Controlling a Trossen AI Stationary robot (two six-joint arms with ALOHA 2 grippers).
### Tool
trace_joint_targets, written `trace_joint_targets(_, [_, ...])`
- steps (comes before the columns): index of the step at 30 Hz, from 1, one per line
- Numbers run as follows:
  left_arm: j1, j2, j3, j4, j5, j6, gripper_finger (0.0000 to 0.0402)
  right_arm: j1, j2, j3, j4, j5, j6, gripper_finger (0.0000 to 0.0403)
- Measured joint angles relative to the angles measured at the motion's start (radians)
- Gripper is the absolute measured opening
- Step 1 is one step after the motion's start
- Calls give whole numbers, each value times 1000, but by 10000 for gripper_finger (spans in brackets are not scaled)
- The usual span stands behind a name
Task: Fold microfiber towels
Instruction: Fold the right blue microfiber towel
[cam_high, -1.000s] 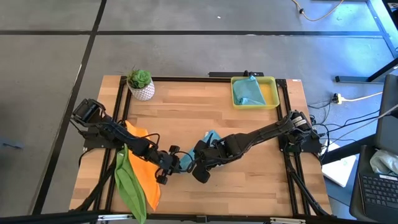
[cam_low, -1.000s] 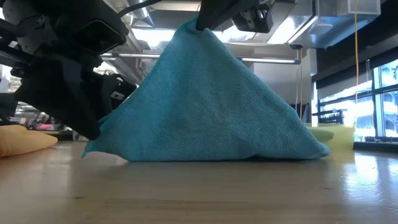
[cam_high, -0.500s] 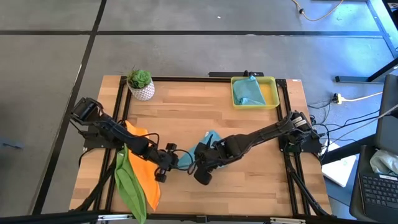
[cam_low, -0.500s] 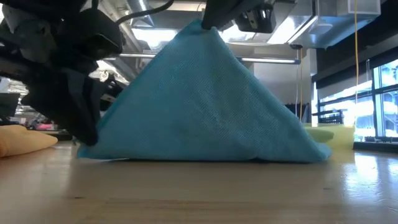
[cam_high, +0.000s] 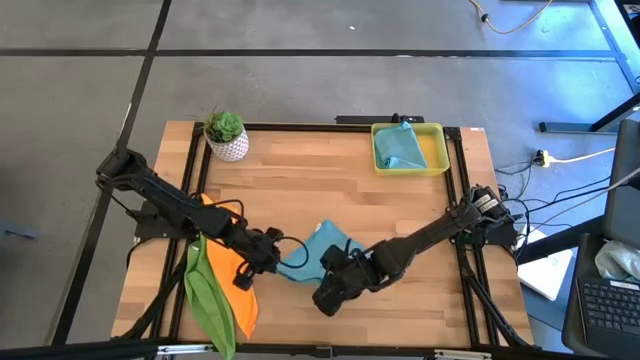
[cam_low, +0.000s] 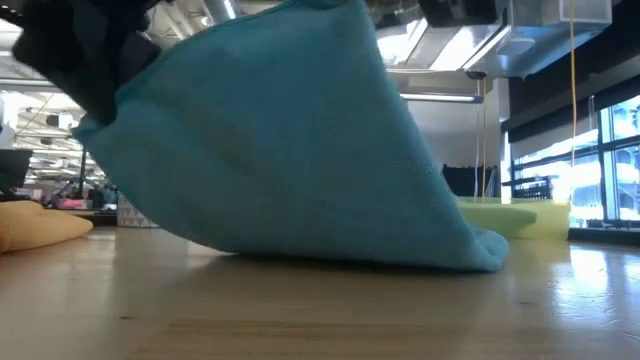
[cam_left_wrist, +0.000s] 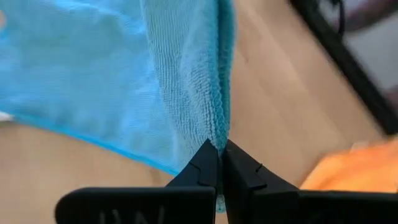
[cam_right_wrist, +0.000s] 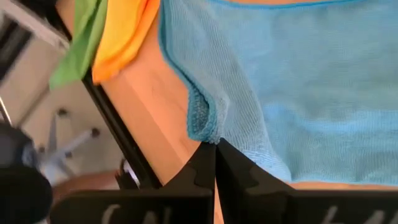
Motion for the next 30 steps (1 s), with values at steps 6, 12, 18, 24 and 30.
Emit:
trace_joint_targets(6, [91, 2, 138, -136, -3, 214, 0, 37, 0, 0, -49, 73, 87, 5])
trace_joint_targets(12, [243, 4, 176, -37, 18, 242, 0, 67, 0, 0, -224, 80, 107, 5])
trace_joint_targets(18, [336, 106, 177, 83, 156, 251, 0, 99, 0, 0, -416, 150, 173, 5])
trace_joint_targets(24, [338, 251, 209, 108, 149, 290, 0, 102, -2, -65, -385, 152, 145, 5])
trace_joint_targets(30, [366, 335, 277, 114, 135, 327, 0, 100, 0, -161, -368, 144, 146, 5])
